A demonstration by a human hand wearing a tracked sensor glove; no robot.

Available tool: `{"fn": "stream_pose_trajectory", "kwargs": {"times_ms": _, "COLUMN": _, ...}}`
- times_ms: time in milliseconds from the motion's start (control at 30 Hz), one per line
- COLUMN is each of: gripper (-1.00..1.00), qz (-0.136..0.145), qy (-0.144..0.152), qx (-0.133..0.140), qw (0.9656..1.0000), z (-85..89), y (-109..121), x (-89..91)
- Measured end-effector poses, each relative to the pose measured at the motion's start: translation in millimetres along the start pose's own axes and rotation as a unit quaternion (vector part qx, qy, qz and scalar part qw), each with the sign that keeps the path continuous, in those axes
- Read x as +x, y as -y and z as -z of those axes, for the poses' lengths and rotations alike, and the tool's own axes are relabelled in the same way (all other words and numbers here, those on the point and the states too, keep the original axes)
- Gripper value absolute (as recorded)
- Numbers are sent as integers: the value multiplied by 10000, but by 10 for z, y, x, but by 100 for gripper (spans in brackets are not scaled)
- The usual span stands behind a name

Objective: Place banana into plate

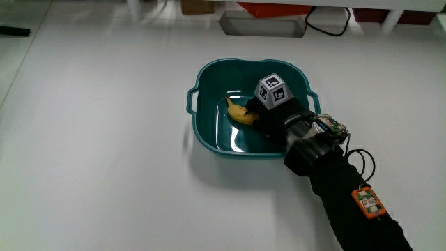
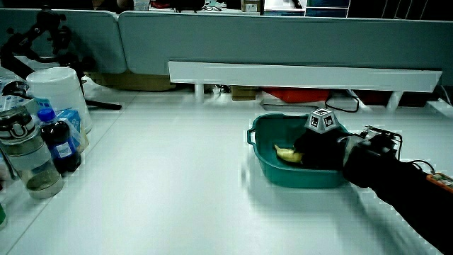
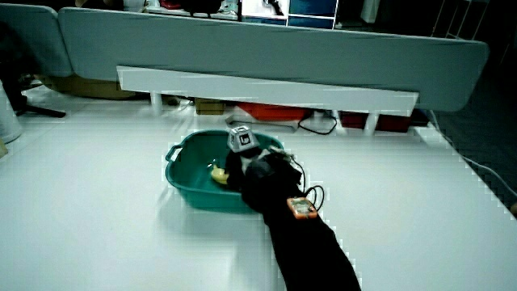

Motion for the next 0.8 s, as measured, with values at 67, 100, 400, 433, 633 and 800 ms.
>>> {"fn": "stream_pose_trajectory", "kwargs": {"times_ms": 67, "gripper": -37, "qz": 32, "qy": -226, "qx": -155, "qw": 9996, "z": 24, "y": -18, "x": 42}}
{"fn": "stream_pose_trajectory", "kwargs": {"times_ms": 100, "gripper": -42, "qz": 9, "qy": -327, "qx": -255, "qw": 9991, "z": 14, "y": -16, "x": 47}}
{"fn": "stream_pose_trajectory", "kwargs": {"times_ms": 400, "gripper": -89, "qz": 162, "qy": -212, "qx": -354, "qw": 9990, "z": -14, "y": -10, "x": 32}}
{"fn": "stream_pose_trajectory", "kwargs": {"times_ms": 433, "gripper": -95, "qz": 195, "qy": -190, "qx": -384, "qw": 9989, "z": -13, "y": -6, "x": 34}}
{"fn": "stream_pose_trajectory", "kwargs": {"times_ms": 633, "gripper": -100, "qz": 166, "qy": -271, "qx": -277, "qw": 9991, "z": -29, "y": 36, "x": 78}}
{"fn": "stream_pose_trajectory", "kwargs": {"times_ms": 800, "gripper": -100, "qz": 299, "qy": 52, "qx": -145, "qw": 9994, "z": -69, "y": 149, "x": 147}}
